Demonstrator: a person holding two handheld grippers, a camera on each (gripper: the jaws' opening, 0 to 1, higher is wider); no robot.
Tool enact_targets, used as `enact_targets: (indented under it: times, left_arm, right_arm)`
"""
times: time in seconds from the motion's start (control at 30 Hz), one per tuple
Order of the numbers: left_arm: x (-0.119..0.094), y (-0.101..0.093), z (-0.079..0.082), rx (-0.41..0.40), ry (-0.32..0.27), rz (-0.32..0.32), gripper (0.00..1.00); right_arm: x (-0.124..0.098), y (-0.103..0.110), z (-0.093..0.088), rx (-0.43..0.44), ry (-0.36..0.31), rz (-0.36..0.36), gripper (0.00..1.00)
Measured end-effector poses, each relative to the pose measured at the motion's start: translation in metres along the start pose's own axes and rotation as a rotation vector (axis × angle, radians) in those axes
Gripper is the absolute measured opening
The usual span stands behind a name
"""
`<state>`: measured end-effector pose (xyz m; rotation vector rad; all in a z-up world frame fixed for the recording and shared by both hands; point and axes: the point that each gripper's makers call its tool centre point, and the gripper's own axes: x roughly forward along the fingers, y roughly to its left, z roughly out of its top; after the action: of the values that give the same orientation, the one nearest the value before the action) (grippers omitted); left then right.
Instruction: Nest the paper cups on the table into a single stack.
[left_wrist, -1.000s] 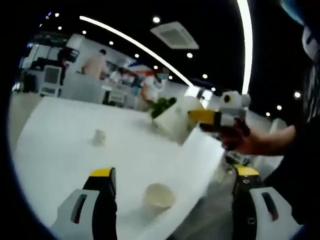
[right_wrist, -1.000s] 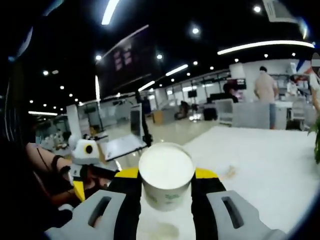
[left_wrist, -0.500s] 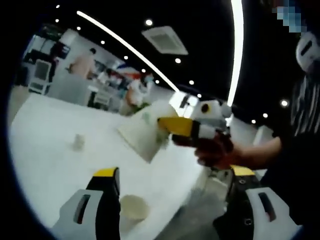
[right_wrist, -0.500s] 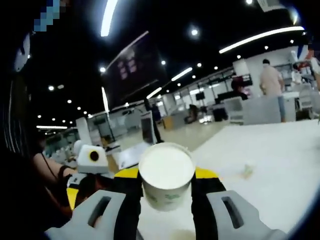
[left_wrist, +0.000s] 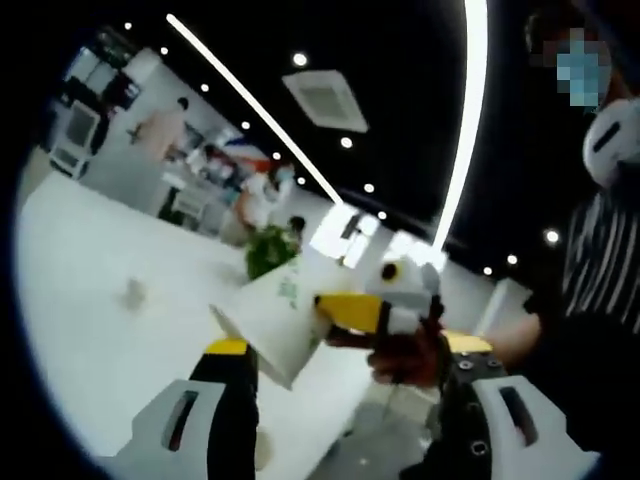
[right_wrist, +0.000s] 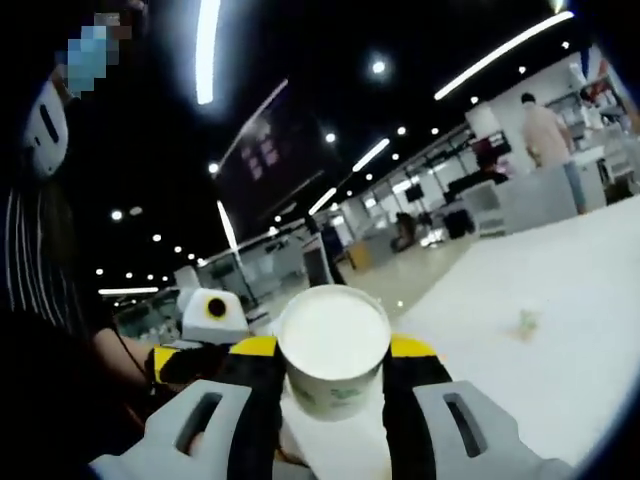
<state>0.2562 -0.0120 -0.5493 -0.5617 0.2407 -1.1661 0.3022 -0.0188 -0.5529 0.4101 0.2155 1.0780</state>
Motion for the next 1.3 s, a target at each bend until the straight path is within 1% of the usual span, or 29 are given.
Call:
enact_targets:
  times: [0.03,0.1,0.13,0.17,0.23,0.27,0.4,0.47,0.53,0.6,0.7,0.83,0.9,1.0,1.1,1.2,1.23,1.3]
  left_arm:
    - [0.0,-0.001,0.002,0.001,-0.009,-0.005,0.7]
    - [-0.001,-0.002,0.006,-0.008,-0.024,-0.007,0.64]
    - [-0.002,-0.003,0.01,-0.025,-0.034,-0.014,0.61]
    - [-0.002,-0.005,0.012,-0.037,-0.047,-0.024,0.57]
    - [-0.003,-0.007,0.019,-0.056,-0.063,-0.035,0.49]
    - [-0.002,-0.008,0.021,-0.061,-0.054,-0.038,0.46]
    - [-0.003,-0.011,0.027,-0.062,-0.032,-0.06,0.33]
    - [-0.003,-0.013,0.028,-0.067,-0.027,-0.066,0.31]
    - [-0.002,-0.015,0.031,-0.058,-0.033,-0.064,0.32]
    - [-0.001,-0.021,0.038,-0.035,-0.059,-0.076,0.32]
    - [0.001,-0.022,0.038,-0.047,-0.053,-0.077,0.31]
    - [0.0,-0.023,0.036,-0.056,-0.047,-0.083,0.24]
    - [0.001,-0.027,0.038,-0.026,-0.048,-0.094,0.23]
    - [0.002,-0.03,0.043,-0.016,-0.041,-0.106,0.2]
    - [0.003,-0.031,0.048,-0.013,-0.038,-0.117,0.13]
    - [0.004,-0.033,0.049,-0.006,-0.029,-0.126,0.04]
    - [0.004,-0.035,0.049,-0.003,-0.025,-0.14,0.03]
    - [0.004,-0.035,0.049,-0.018,-0.021,-0.143,0.03]
  right_arm:
    - [0.0,0.001,0.002,0.006,-0.007,0.008,0.35]
    - [-0.001,0.004,0.005,0.026,-0.031,0.034,0.35]
    - [-0.001,0.005,0.007,0.036,-0.041,0.046,0.35]
    - [-0.002,0.009,0.011,0.058,-0.069,0.072,0.35]
    - [-0.003,0.012,0.013,0.07,-0.089,0.089,0.36]
    - [-0.004,0.014,0.015,0.096,-0.098,0.102,0.36]
    - [-0.005,0.021,0.022,0.103,-0.124,0.144,0.36]
    - [-0.006,0.023,0.024,0.098,-0.132,0.15,0.36]
    - [-0.006,0.025,0.026,0.094,-0.14,0.153,0.36]
    - [-0.007,0.027,0.031,0.1,-0.163,0.167,0.36]
    - [-0.008,0.029,0.032,0.091,-0.167,0.173,0.36]
    - [-0.011,0.032,0.032,0.097,-0.166,0.191,0.36]
    - [-0.012,0.033,0.033,0.1,-0.171,0.197,0.36]
    - [-0.014,0.036,0.035,0.104,-0.175,0.206,0.36]
    - [-0.015,0.039,0.036,0.118,-0.173,0.226,0.36]
    - [-0.016,0.043,0.037,0.119,-0.176,0.247,0.36]
    - [-0.016,0.044,0.037,0.123,-0.176,0.252,0.36]
    - [-0.017,0.044,0.038,0.118,-0.177,0.253,0.36]
